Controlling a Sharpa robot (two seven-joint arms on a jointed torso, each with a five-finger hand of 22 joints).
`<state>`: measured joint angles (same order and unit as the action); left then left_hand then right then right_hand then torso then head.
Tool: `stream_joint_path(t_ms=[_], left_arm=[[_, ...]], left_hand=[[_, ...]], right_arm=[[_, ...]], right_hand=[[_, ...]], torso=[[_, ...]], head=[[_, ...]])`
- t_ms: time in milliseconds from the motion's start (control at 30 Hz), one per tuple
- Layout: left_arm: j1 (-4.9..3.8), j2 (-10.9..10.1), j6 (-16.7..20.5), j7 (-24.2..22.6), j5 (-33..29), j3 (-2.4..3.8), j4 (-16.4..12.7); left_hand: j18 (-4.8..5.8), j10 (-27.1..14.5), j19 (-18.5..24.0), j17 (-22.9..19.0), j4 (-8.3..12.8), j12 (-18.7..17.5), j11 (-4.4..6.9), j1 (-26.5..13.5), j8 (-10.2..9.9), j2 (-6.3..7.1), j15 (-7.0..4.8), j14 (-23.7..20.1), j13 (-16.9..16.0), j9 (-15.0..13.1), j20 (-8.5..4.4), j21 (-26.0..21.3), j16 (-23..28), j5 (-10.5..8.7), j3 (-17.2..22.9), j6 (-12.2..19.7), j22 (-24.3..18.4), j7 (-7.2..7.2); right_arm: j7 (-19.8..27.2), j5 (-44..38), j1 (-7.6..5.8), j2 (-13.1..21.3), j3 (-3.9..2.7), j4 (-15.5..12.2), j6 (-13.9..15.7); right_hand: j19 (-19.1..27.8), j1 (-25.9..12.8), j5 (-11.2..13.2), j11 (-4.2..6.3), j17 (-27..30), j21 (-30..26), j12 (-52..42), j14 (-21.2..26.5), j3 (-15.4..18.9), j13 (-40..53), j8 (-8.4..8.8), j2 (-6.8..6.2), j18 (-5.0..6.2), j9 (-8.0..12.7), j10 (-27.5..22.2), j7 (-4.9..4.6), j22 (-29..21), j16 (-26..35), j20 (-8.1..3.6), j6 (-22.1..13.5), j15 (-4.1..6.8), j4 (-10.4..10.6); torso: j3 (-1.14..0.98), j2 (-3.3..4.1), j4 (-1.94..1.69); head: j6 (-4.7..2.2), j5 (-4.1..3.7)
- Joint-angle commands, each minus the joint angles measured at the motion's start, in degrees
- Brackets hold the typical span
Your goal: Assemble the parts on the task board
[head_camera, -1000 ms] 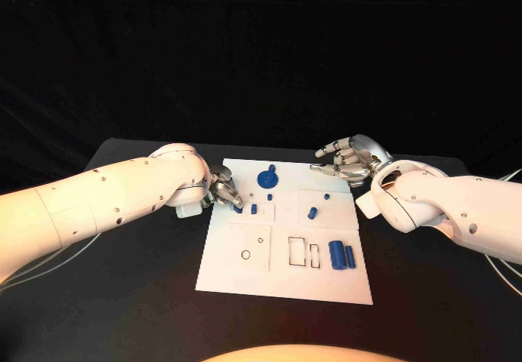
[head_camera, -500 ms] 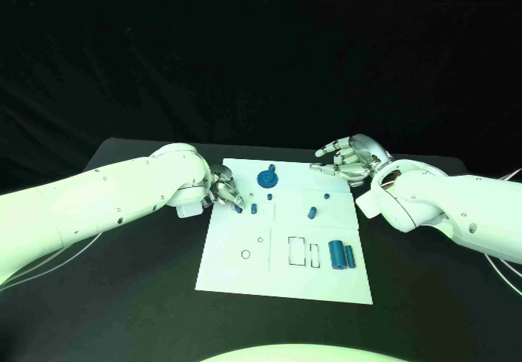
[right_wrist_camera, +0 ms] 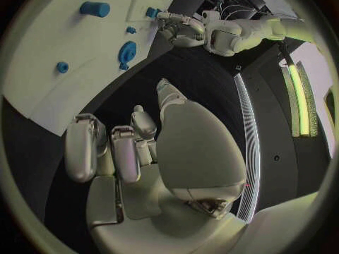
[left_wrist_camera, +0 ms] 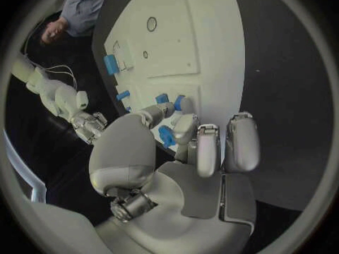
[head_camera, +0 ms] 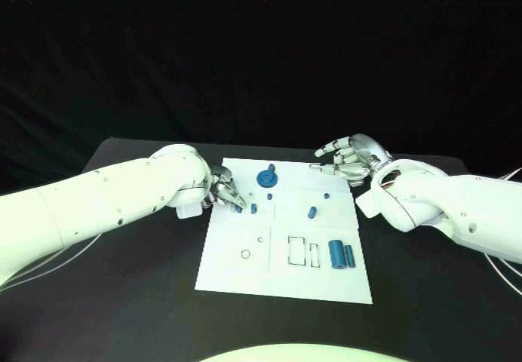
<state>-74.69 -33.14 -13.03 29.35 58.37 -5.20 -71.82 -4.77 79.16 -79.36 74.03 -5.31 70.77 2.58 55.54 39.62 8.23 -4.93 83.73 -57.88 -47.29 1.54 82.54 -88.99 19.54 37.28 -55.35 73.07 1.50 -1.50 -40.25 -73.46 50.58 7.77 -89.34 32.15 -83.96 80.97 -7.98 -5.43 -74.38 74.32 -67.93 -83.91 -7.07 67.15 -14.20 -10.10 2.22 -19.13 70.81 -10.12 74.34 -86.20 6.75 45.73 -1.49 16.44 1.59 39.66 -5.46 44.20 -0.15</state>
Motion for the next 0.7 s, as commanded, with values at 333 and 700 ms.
stream_joint_path(t_ms=[333, 700], left_arm=[[0.05, -0.03, -0.27, 0.03, 0.64, -0.03, 0.21], [0.05, -0.37, 1.37, -0.20, 0.09, -0.01, -0.02]], left_hand=[[1.37, 1.21, -1.23, 15.97, -3.43, 0.15, 0.63, -0.62, 0.00, 0.89, -0.68, 6.27, -1.25, -0.79, -0.62, 0.82, -1.01, 0.63, -7.13, -2.62, 1.36, -1.19], [1.25, 0.72, -0.93, 15.97, -7.45, -0.44, 0.51, 0.49, -0.57, 1.56, -0.62, 6.27, -0.84, -1.08, -0.59, 0.48, -1.01, -4.88, -11.67, -2.44, 0.86, -1.00]], right_arm=[[0.18, -0.06, 0.04, 0.04, -0.01, -0.03, -0.06], [0.33, -0.06, 0.04, 0.07, -0.01, -0.04, 0.01]], right_hand=[[0.39, -1.71, -0.20, 0.29, -7.84, -0.33, -0.67, -3.60, -1.05, -0.30, -0.86, 0.97, 1.32, -0.54, -0.59, 0.07, 6.33, 0.61, -0.23, -0.50, 0.78, 0.05], [0.39, -1.76, -0.20, 0.29, -7.86, -0.36, -0.69, -3.60, -1.04, -0.30, -0.90, 0.95, 1.32, -0.53, -0.57, 0.06, 6.32, 0.61, -0.24, -0.54, 0.78, 0.07]], torso=[[-0.02, 0.01, 0.00], [0.00, 0.04, 0.09]], head=[[0.04, -0.03], [-0.06, 0.02]])
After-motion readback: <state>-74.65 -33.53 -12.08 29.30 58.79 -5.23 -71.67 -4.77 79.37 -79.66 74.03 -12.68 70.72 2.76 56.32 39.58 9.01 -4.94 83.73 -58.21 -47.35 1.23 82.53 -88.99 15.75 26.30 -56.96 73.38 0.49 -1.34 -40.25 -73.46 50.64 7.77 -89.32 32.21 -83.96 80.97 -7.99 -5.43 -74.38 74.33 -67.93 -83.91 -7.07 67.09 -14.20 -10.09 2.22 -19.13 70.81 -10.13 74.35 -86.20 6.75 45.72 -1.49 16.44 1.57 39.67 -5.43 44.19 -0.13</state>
